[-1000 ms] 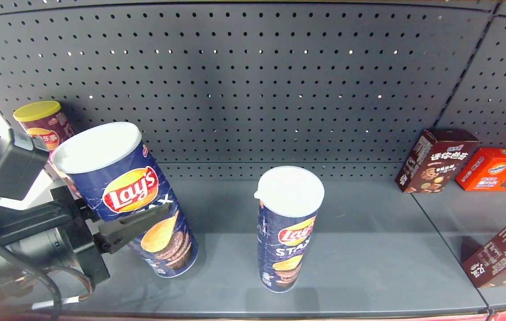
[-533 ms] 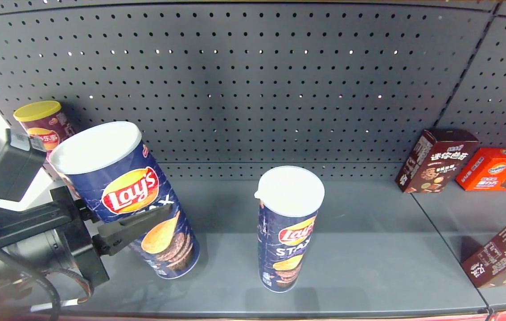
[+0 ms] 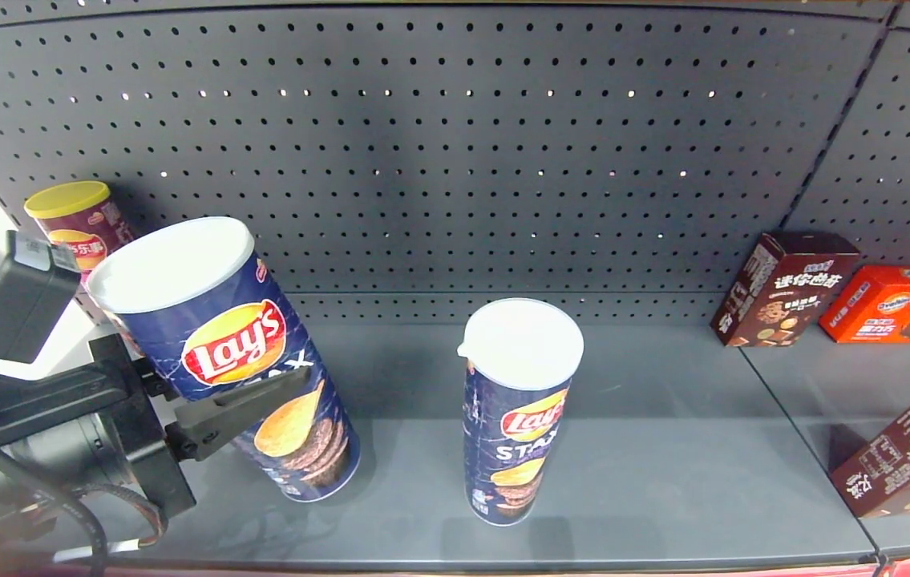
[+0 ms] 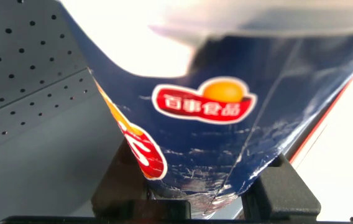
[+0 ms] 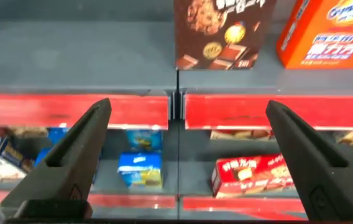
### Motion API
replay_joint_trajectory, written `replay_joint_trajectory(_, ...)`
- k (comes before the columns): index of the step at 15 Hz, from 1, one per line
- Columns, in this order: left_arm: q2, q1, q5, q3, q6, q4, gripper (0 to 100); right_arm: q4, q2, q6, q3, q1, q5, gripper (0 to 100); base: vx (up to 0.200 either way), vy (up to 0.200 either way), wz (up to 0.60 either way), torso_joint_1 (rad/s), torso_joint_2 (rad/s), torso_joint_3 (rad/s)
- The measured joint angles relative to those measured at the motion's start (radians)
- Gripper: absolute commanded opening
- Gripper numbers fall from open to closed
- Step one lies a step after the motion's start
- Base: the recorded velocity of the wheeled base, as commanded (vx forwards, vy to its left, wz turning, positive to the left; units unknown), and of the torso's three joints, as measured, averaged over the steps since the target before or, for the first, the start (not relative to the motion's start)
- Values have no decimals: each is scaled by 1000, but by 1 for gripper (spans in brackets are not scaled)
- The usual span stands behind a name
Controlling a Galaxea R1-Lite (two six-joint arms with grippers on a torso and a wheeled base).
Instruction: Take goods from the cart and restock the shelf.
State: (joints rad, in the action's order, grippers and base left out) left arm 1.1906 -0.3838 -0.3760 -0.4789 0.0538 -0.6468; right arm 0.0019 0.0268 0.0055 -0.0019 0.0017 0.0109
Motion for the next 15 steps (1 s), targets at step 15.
replay_joint_trajectory(15, 46, -6, -71, -54, -2, 15, 0, 0, -22, -3, 0, -2, -1, 100, 0, 0, 0, 0, 0, 0)
